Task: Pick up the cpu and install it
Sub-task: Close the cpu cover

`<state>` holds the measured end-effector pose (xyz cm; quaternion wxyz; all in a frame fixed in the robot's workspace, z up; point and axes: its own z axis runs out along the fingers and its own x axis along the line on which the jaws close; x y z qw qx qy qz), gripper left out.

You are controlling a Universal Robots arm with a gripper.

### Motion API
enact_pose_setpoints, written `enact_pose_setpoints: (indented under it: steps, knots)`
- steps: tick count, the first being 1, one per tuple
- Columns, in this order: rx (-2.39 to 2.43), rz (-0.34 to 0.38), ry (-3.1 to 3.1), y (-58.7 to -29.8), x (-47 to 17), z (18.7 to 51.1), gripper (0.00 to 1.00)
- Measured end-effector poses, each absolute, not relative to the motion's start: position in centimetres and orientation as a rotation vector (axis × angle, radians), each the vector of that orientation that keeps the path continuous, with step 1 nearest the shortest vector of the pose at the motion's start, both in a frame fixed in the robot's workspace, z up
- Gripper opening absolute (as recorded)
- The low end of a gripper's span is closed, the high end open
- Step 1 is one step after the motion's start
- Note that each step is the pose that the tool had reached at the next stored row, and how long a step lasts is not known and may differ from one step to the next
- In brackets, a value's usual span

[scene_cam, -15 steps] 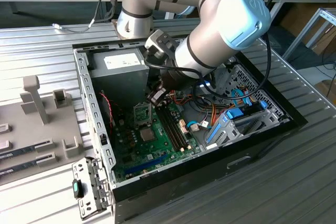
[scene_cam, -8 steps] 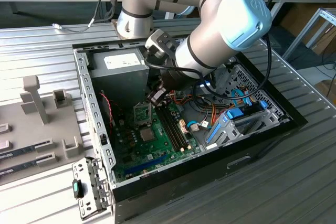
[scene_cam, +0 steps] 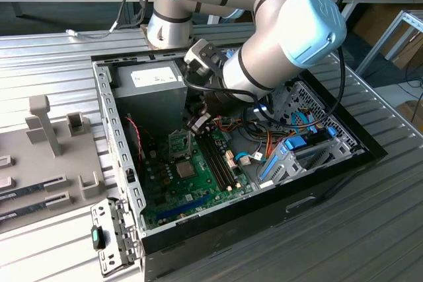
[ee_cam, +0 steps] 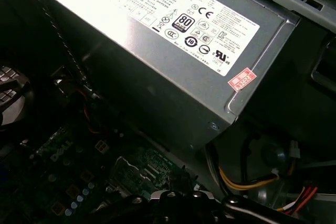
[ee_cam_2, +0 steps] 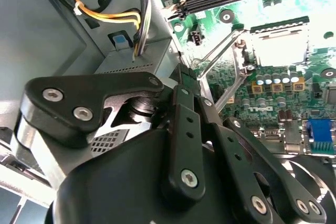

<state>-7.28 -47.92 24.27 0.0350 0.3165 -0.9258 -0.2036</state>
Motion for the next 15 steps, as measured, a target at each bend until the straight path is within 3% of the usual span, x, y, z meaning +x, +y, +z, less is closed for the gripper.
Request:
enact_pose_setpoints:
  steps: [15]
  knots:
    - [0.978, -0.683, -2.844, -51.2, -7.3, 24.3, 0.11]
